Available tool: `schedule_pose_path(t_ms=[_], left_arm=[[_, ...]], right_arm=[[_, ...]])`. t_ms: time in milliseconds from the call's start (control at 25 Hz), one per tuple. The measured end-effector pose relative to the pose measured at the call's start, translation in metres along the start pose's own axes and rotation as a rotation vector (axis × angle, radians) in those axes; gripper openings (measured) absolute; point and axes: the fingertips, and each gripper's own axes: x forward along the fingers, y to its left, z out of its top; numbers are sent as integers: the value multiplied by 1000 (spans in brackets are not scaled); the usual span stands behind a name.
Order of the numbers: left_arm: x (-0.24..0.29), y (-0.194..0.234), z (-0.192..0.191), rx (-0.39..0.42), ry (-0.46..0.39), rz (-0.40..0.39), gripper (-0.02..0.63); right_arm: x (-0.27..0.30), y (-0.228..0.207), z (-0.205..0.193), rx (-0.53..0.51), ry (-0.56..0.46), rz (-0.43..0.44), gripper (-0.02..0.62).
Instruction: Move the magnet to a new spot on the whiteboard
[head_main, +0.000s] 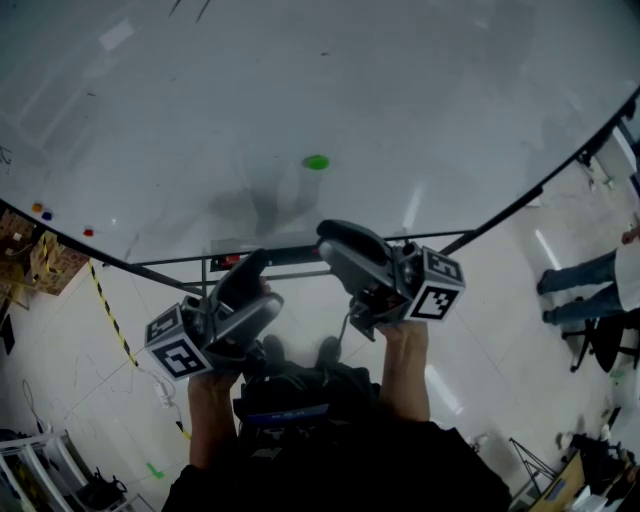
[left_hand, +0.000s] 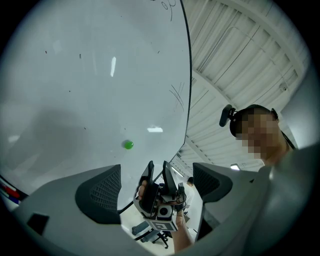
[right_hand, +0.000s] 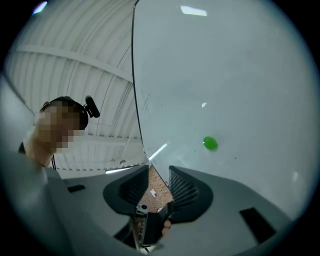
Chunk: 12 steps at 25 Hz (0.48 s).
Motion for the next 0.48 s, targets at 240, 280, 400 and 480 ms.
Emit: schedule_pose_path(t_ms=[240, 280, 400, 480], left_arm=[[-6, 0, -13, -4, 2, 50, 443], [-8, -1, -14, -5, 4, 52, 442], [-14, -2, -17, -10, 8, 49, 443], [-20, -5, -17, -13, 10, 35, 443]], right_arm=[[-11, 6, -4, 32, -17, 41, 153], [-12, 6, -6, 29, -14, 37, 153], [-11, 8, -12, 20, -9, 27, 146], [-8, 13, -17, 7, -6, 25, 146]])
